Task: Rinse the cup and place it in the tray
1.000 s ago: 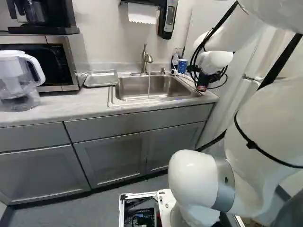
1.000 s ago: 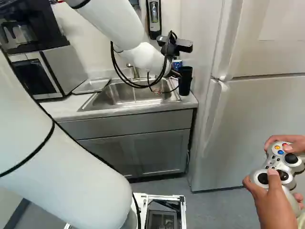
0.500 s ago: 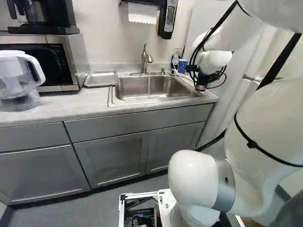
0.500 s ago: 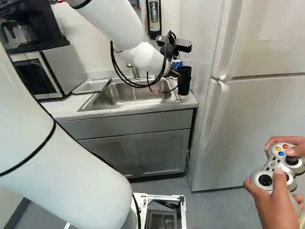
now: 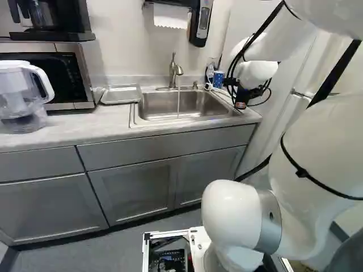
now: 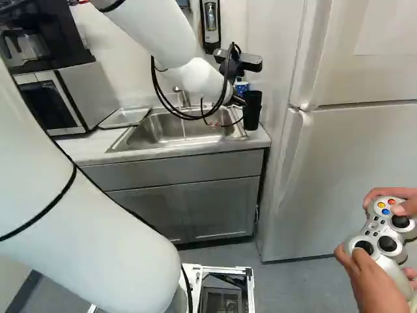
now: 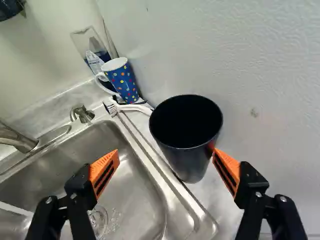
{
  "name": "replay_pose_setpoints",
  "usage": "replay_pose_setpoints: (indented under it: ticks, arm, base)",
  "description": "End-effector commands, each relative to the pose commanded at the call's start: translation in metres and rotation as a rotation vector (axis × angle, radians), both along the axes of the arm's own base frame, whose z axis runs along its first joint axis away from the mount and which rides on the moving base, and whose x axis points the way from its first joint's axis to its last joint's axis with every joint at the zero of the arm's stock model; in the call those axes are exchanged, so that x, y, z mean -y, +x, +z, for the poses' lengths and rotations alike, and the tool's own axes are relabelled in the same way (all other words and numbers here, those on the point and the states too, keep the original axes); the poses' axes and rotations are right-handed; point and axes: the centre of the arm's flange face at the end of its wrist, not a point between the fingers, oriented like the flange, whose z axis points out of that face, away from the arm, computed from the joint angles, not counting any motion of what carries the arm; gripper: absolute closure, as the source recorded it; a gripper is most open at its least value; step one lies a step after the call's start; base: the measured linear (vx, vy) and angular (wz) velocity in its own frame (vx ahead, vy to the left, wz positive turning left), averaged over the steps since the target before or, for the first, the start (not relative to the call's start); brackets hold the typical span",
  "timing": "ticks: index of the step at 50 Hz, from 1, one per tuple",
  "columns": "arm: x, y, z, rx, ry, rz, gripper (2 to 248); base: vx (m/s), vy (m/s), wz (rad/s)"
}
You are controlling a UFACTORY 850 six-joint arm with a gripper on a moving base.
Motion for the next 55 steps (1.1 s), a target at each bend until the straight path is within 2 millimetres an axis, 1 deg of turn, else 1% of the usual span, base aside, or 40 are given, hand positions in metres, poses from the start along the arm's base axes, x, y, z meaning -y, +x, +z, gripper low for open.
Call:
replay_pose_setpoints:
  ticks: [15, 55]
  arm:
    - [0.0000, 0.0000, 0.0000, -0.053, -0.117, 0.067, 3]
    - [0.0005, -0.0003, -0.0001, -0.043, -0.091, 0.045, 3]
  base:
    - [0.000, 0.000, 0.000]
    - [0.000, 0.000, 0.000]
